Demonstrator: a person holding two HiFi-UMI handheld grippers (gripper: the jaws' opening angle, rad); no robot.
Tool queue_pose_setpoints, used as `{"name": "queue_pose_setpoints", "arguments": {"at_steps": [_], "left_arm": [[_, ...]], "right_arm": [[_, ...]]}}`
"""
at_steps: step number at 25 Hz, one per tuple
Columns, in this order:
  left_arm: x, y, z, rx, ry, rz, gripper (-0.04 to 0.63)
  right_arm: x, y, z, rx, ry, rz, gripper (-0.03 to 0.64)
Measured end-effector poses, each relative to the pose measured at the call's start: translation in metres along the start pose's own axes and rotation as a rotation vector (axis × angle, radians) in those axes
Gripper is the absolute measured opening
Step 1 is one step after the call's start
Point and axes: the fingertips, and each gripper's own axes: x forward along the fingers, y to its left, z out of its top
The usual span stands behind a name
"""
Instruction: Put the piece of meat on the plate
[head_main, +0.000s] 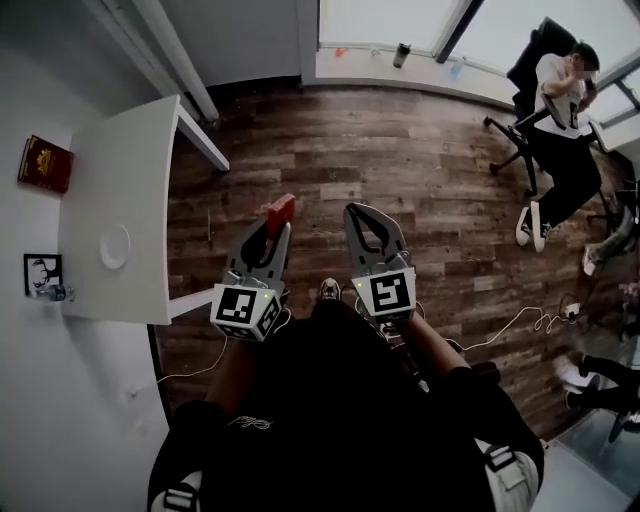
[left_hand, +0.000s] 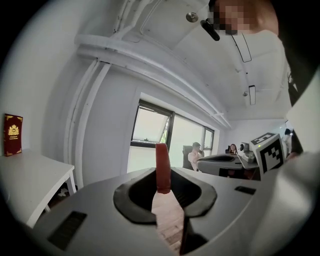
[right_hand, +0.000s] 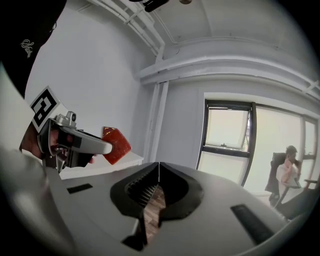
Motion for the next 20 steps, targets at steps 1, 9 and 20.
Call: {"name": "queue_pose_setpoints", "arguments": {"at_steps": [1,9,20], "left_arm": [[0.002,0.001,-0.001,-0.001,0.002,0.013,0.083],[0.009,0.01,-0.012,-0.023,0.038,0.098,0.083],[0.039,0.063,-0.016,-0.066,0.056,0.118,0.083]], "right_arm": [[0.001,-0.003,-0.004,0.008,0.004,0.011,0.023],[0.023,-0.005,-0.013,0.036,-0.01,0.138,0.023],[0.089,0.002,-0.015,0.015,0.031,0.193,0.023]]}}
